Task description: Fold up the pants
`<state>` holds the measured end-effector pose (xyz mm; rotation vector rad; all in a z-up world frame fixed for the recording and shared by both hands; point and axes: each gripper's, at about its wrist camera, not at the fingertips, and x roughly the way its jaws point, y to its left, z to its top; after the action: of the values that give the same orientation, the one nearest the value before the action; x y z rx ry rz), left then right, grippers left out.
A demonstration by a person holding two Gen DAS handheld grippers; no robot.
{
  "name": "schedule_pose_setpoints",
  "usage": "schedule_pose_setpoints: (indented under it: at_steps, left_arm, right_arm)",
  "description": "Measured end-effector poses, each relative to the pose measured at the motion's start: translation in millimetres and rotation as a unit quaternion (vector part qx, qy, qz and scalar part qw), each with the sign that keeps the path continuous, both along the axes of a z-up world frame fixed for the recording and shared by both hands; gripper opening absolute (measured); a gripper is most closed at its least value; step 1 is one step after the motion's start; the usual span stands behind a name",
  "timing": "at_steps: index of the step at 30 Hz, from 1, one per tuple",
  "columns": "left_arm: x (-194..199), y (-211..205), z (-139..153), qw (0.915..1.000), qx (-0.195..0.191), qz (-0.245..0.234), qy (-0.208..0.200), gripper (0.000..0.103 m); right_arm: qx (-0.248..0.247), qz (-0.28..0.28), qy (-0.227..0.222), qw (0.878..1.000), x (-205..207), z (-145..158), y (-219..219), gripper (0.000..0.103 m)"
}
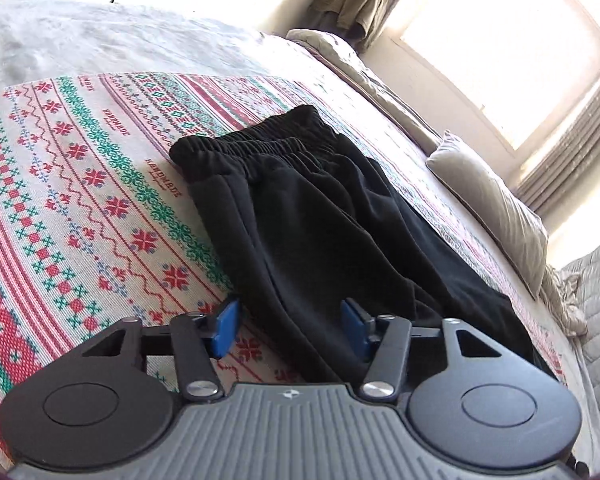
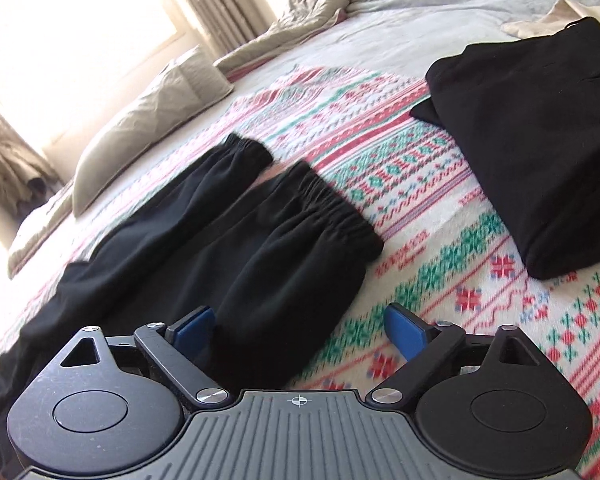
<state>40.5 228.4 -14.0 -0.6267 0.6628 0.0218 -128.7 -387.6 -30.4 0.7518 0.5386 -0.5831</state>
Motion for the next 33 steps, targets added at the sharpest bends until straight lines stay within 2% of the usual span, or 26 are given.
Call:
schedule_pose_setpoints:
  at_steps: [2, 3, 4, 5, 7, 8, 11, 15, 21, 24, 28, 32, 33]
  left_arm:
    - [3, 6, -3, 0.9998, -0.011, 0.014, -0.003, 0.055]
    - [4, 9, -5, 0.9997, -0.012, 0.019, -0.004, 0.042]
    - [5, 10, -5, 0.9996, -0.011, 0.024, -0.003, 0.028]
    - [5, 10, -6, 0.9996, -0.010, 0.026, -0.002, 0.022]
    - [2, 9, -4, 0.9995, 0.002, 0.029, -0.007, 0.020]
    - [-1, 6, 1, 0.9992, 0.024, 0.030, -0.009, 0.020]
    - [-15, 2, 17, 0.9965, 0.074, 0.034, -0.019, 0.020]
    - [-36, 5, 32, 0.9953, 0.093, 0.025, -0.016, 0.020]
    - [-57, 1, 38, 0.9926, 0.121, -0.001, -0.011, 0.020]
    - [-54, 4, 29, 0.9921, 0.125, -0.013, 0.006, 0.020]
    - [-49, 9, 4, 0.9902, 0.127, -0.026, 0.052, 0.021]
    - [-48, 7, 4, 0.9881, 0.138, -0.034, 0.058, 0.022]
    - [-48, 5, 5, 0.9867, 0.148, -0.038, 0.054, 0.025]
  right_arm:
    - [-0.016, -0.013, -0.005, 1.000, 3, -1, -4, 0.080]
    - [-0.025, -0.017, -0.006, 1.000, 5, -1, -4, 0.066]
    - [-0.032, -0.019, -0.006, 0.999, 5, -1, -4, 0.043]
    - [-0.034, -0.022, -0.005, 0.999, 6, -1, -4, 0.033]
    - [-0.037, -0.034, 0.003, 0.999, 4, 1, -4, 0.010]
    - [-0.039, -0.039, 0.005, 0.998, 2, 3, -4, 0.007]
    - [-0.062, -0.057, 0.011, 0.996, -9, 17, -2, 0.005]
    - [-0.088, -0.058, 0.025, 0.994, -24, 33, 4, 0.004]
    - [-0.097, -0.071, 0.050, 0.991, -45, 35, 5, 0.004]
    - [-0.099, -0.076, 0.065, 0.990, -56, 32, 6, 0.004]
    - [-0.096, -0.068, 0.105, 0.987, -55, 17, 4, 0.004]
    - [-0.094, -0.058, 0.136, 0.985, -48, 0, 3, 0.004]
    - [-0.102, -0.056, 0.141, 0.983, -47, 1, 5, 0.008]
